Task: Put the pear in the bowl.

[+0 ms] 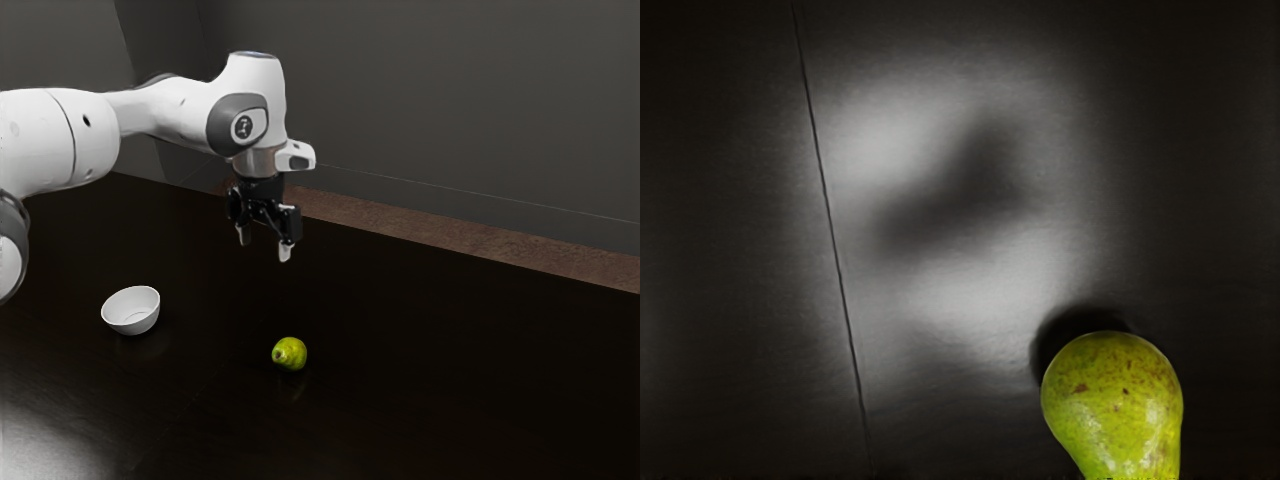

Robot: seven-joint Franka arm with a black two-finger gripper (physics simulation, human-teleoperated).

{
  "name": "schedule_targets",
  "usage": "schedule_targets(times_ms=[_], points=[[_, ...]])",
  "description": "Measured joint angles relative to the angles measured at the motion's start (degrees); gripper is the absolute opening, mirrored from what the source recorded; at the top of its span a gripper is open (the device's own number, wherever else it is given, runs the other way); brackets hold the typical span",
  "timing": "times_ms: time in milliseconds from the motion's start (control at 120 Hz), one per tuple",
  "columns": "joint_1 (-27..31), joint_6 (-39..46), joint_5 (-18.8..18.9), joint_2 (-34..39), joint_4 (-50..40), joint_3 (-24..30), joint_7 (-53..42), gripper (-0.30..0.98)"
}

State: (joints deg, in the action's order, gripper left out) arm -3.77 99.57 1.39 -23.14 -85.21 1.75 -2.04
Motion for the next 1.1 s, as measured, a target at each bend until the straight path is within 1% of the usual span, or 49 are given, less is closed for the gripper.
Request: schedule_targets(times_ms=[233, 383, 550, 725, 900, 1100], points=[[-6.4, 2.1, -0.7, 1.4, -9.5, -0.2, 3.9, 0.69], [-6.9, 6.0, -0.9, 1.6, -16.6, -0.3, 5.7, 0.69], [-6.8, 12.2, -0.9, 1.6, -21.3, -0.3, 7.0, 0.69], [-6.5, 17.1, -0.8, 1.0, -22.8, -0.3, 7.9, 0.69], [-6.3, 21.3, -0.9, -1.3, -22.6, -0.3, 8.3, 0.69], [-6.2, 24.1, -1.1, -3.6, -22.5, -0.3, 8.6, 0.69]])
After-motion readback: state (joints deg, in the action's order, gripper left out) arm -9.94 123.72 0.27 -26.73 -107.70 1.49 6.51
